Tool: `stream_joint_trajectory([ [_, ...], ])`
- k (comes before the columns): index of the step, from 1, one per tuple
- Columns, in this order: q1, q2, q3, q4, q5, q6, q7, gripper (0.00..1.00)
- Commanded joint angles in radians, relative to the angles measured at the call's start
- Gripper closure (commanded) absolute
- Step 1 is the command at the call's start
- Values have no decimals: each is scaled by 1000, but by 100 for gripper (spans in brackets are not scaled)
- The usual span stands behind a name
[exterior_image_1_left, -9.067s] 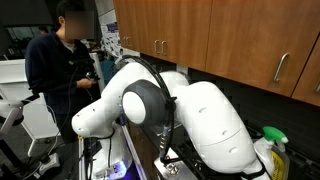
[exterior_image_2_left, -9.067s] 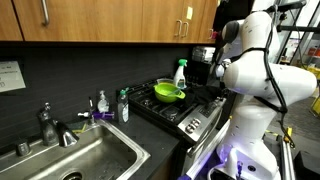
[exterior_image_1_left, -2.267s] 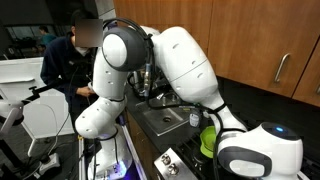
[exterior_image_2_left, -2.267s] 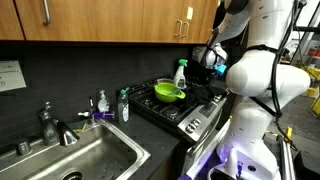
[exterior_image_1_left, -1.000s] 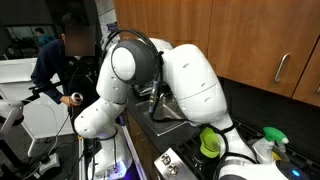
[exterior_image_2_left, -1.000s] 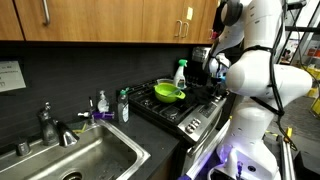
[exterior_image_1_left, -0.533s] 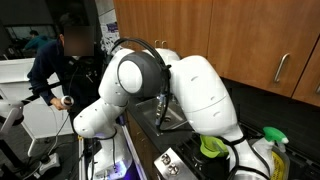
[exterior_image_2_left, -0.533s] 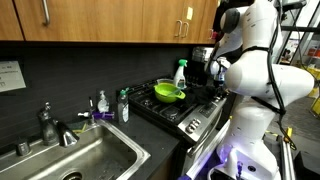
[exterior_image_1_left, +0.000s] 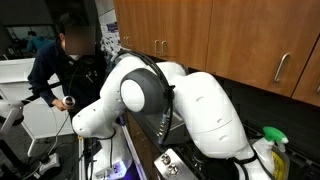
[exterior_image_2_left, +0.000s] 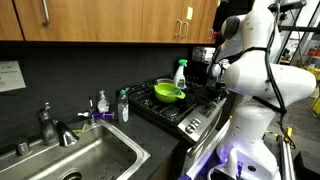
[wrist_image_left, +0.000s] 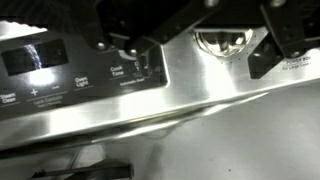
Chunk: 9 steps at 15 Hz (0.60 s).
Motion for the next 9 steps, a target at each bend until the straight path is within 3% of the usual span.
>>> stream_joint_trajectory([
  [1,-26,23,30,53,10,-17,-19,0],
  [9,-45,59,45,124,3,-15,-30,3],
])
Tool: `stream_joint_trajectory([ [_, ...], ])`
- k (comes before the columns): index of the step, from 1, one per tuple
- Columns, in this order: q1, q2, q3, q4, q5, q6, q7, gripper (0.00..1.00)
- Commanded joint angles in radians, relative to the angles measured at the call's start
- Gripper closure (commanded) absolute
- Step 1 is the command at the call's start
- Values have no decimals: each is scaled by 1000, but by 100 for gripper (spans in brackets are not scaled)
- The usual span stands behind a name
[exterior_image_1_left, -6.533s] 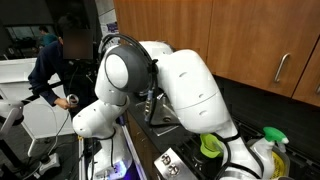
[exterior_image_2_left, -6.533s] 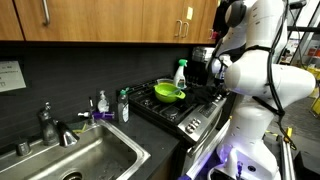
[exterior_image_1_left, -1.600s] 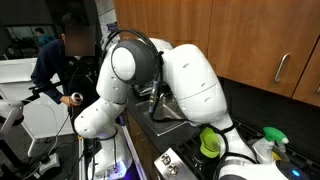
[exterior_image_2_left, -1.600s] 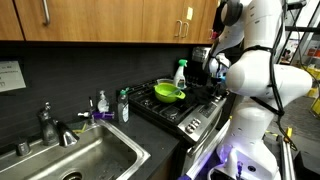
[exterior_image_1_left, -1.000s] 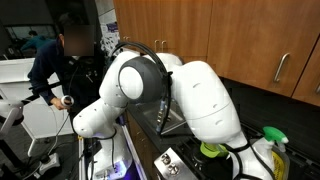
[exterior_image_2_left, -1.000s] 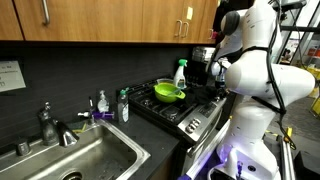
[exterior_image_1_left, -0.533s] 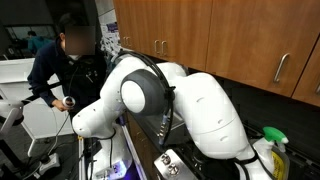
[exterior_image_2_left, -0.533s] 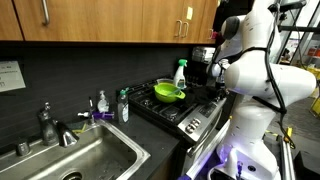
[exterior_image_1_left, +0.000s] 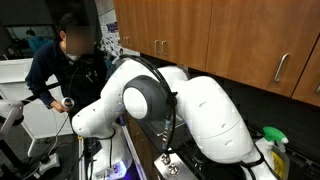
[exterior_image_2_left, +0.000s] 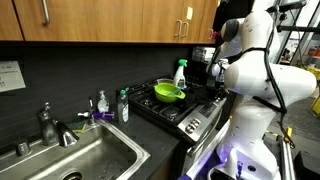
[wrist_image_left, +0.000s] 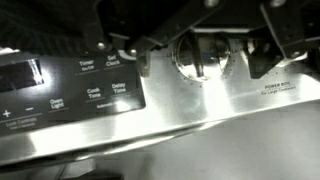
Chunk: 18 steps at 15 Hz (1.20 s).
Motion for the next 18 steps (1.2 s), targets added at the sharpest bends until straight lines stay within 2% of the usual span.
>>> stream_joint_trajectory([
  [1,-25,20,19,41,3,-14,-27,26],
  [3,-28,27,23,50,2,-13,-29,30],
  [7,-29,40,27,63,1,-15,-36,61],
  [8,-29,39,29,63,2,-22,-38,25],
  [9,-29,39,29,64,1,-22,-37,20],
  [11,-30,39,31,64,2,-20,-38,16],
  [12,-30,40,31,65,1,-20,-38,44],
  [13,-30,43,31,68,1,-20,-38,54],
  [14,-31,44,32,70,2,-21,-39,28],
  [15,-32,44,32,71,2,-22,-39,17],
  [16,-33,45,33,71,3,-22,-40,9],
  [17,-33,47,33,73,3,-22,-39,7],
  [18,-33,49,33,76,3,-22,-40,47],
])
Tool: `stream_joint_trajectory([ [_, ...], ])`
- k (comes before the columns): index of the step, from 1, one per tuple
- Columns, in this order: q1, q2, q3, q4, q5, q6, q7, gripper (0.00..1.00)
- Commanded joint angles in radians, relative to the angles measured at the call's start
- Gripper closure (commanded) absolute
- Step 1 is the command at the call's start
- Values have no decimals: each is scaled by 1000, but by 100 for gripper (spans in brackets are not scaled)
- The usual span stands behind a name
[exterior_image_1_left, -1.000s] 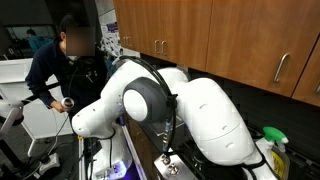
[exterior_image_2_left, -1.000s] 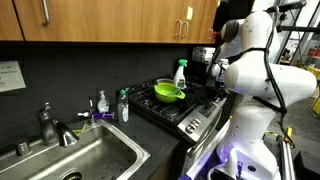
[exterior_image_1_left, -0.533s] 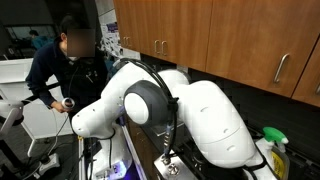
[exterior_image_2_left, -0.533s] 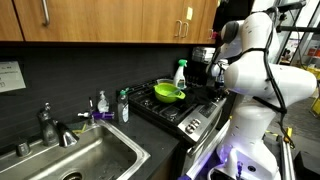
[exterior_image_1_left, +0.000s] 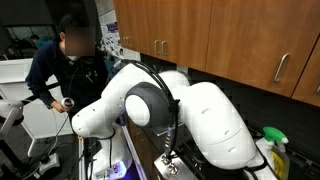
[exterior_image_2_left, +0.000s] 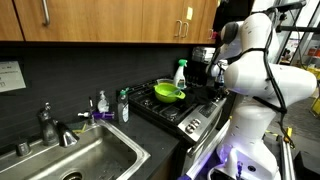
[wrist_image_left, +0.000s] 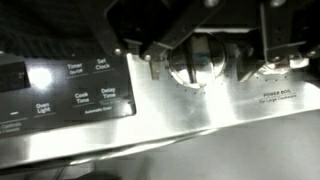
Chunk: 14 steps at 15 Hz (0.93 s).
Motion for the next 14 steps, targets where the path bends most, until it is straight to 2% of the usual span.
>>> stream_joint_trajectory([
  [1,-18,8,16,21,6,-8,-23,44],
  [3,-19,8,18,21,6,-6,-26,49],
  [6,-17,5,19,19,6,-10,-30,69],
  [11,-24,3,28,18,9,-16,-49,69],
  [14,0,38,32,54,-5,-59,-48,69],
])
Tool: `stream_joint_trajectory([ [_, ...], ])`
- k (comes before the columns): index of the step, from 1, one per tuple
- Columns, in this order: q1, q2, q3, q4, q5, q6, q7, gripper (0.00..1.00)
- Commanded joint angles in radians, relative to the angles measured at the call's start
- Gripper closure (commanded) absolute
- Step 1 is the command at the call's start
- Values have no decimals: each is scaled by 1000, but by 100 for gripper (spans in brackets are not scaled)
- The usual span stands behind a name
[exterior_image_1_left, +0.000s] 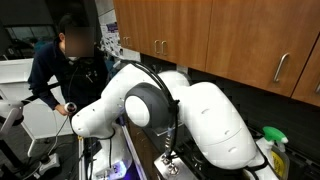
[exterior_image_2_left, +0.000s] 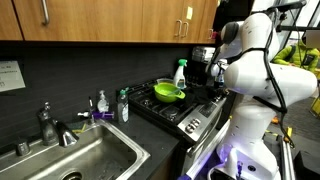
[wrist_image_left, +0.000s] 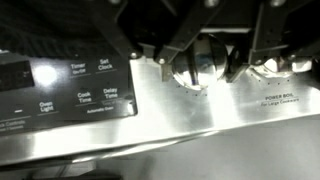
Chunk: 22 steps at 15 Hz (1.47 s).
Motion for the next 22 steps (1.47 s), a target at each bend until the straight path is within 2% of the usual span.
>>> stream_joint_trajectory([
  [1,12,44,22,53,-9,-57,-25,69],
  [10,40,81,15,118,-62,-130,-9,69],
  [12,32,75,25,114,-63,-134,-40,69],
  [14,15,51,44,82,-71,-106,-125,69],
  [22,18,-23,40,-29,-100,-7,-213,69],
])
